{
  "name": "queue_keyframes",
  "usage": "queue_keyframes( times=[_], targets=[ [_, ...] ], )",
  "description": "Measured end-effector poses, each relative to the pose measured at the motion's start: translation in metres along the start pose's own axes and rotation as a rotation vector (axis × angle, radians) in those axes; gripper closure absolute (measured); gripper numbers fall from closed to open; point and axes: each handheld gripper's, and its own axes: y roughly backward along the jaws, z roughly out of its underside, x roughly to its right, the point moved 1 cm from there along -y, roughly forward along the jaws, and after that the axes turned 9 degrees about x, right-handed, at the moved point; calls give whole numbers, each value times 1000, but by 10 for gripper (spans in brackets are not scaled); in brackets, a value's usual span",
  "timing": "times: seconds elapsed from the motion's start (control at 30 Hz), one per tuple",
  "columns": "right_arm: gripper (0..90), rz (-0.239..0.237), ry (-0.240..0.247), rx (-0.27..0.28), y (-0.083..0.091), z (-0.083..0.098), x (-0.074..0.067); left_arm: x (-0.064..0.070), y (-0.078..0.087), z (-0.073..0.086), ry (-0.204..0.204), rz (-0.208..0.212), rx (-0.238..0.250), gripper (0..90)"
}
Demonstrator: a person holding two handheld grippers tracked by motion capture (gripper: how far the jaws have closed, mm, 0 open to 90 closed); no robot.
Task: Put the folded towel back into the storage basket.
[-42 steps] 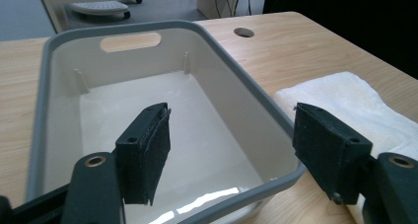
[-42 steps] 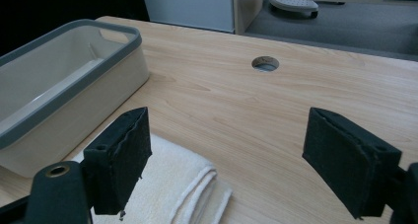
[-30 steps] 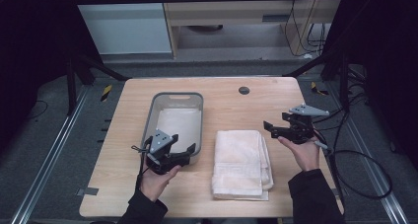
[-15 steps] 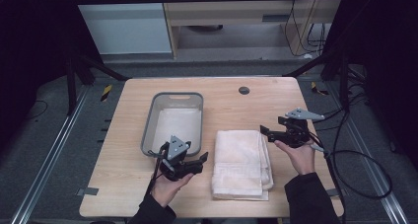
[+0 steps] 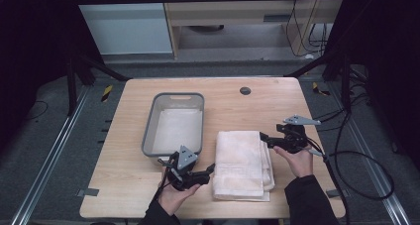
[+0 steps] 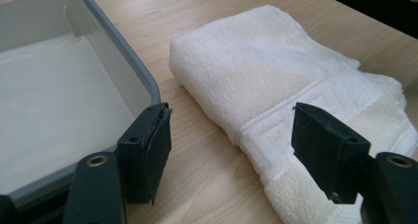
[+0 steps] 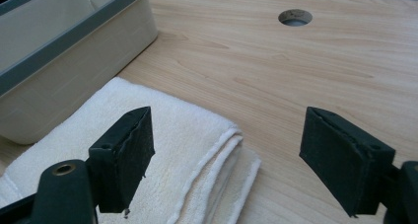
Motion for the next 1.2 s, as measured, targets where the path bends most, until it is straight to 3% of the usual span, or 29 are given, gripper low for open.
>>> queue_keyframes(
  times=[0.23, 0.47, 1.2],
  targets=[
    [200, -7, 8, -47, -2, 13, 0, 3, -4, 10, 4, 6, -36, 312],
    [200, -2, 7, -79, -7, 23, 2, 9, -12, 20, -19, 10, -75, 308],
    [229, -21, -23, -134, -33, 40, -4, 18, -45, 38, -6, 25, -125, 273]
  ],
)
